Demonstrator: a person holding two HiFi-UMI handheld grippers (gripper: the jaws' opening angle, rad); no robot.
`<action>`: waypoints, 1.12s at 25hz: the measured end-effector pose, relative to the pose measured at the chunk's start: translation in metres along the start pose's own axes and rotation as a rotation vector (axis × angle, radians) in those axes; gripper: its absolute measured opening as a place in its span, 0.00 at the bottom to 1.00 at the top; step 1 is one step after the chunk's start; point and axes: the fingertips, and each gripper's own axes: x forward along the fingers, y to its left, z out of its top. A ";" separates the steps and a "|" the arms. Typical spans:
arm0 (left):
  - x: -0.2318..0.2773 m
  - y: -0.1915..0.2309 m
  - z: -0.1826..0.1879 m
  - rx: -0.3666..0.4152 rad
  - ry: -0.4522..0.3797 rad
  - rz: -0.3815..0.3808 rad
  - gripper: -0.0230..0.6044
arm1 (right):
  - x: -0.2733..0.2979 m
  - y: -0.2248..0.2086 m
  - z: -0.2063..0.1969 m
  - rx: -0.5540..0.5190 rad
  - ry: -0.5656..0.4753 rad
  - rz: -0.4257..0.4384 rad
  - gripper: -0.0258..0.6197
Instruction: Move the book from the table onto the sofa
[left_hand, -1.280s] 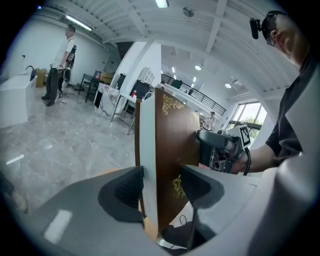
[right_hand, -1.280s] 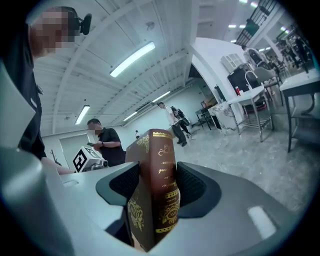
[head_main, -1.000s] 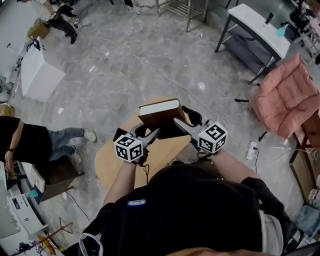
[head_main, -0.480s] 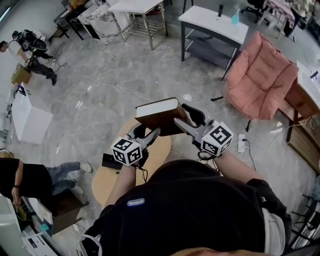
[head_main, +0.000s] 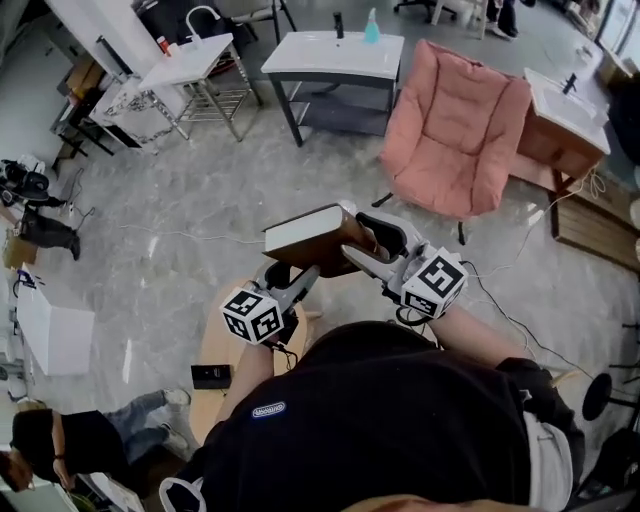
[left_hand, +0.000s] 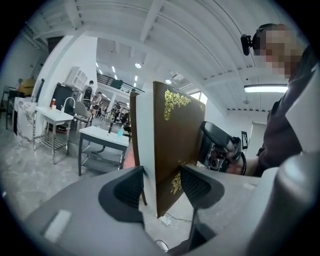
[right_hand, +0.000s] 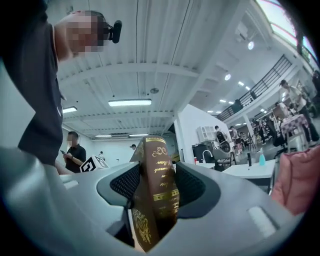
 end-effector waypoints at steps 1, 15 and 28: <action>0.017 -0.006 0.001 0.005 0.006 -0.025 0.43 | -0.012 -0.012 0.003 -0.007 -0.008 -0.025 0.42; 0.216 -0.103 0.019 0.117 0.145 -0.374 0.43 | -0.174 -0.139 0.037 -0.047 -0.080 -0.398 0.42; 0.330 -0.130 0.016 0.163 0.269 -0.580 0.43 | -0.237 -0.217 0.035 -0.034 -0.106 -0.641 0.42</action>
